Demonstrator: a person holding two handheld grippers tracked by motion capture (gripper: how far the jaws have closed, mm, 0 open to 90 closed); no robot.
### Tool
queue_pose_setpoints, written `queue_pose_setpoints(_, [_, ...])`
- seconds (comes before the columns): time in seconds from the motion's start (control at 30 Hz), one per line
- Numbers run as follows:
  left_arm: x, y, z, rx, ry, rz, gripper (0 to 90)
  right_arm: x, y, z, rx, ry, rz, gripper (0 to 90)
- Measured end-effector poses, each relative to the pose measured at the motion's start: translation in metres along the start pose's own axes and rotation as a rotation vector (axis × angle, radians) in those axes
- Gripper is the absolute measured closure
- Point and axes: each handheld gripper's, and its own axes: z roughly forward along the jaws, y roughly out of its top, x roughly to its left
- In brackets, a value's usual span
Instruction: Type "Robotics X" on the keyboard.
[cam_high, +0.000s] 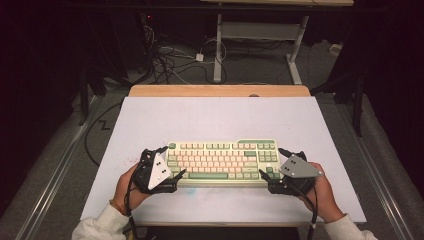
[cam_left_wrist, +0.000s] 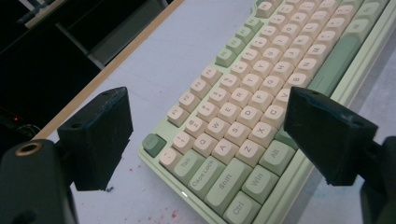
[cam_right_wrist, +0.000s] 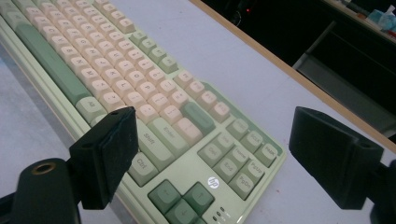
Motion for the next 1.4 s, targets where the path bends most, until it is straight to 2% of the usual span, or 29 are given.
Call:
queue_pose_setpoints(0.23, [0.001, -0.007, -0.005, -0.004, 0.027, -0.003, 14.8, -0.006, -0.006, -0.008, -0.002, -0.022, 0.013, 16.5])
queue_pose_setpoints(0.6, [0.004, -0.019, -0.01, -0.001, 0.036, -0.02, 14.7, -0.014, -0.018, -0.014, 0.005, -0.055, 0.03, 16.5])
queue_pose_setpoints(0.77, [0.006, -0.026, -0.012, 0.004, 0.029, -0.029, 14.8, -0.017, -0.024, -0.018, 0.007, -0.072, 0.037, 16.5])
queue_pose_setpoints(1.07, [0.007, -0.041, -0.007, 0.049, 0.026, -0.043, 14.8, -0.022, -0.04, -0.023, 0.029, -0.1, 0.053, 16.5])
queue_pose_setpoints(1.13, [0.007, -0.045, -0.006, 0.06, 0.015, -0.049, 14.8, -0.023, -0.044, -0.024, 0.033, -0.109, 0.056, 16.5])
queue_pose_setpoints(1.3, [0.004, -0.054, -0.001, 0.086, -0.009, -0.057, 14.8, -0.025, -0.058, -0.028, 0.039, -0.119, 0.079, 16.5])
queue_pose_setpoints(1.4, [0.0, -0.056, -0.001, 0.093, -0.016, -0.055, 14.7, -0.027, -0.067, -0.03, 0.044, -0.115, 0.11, 16.5])
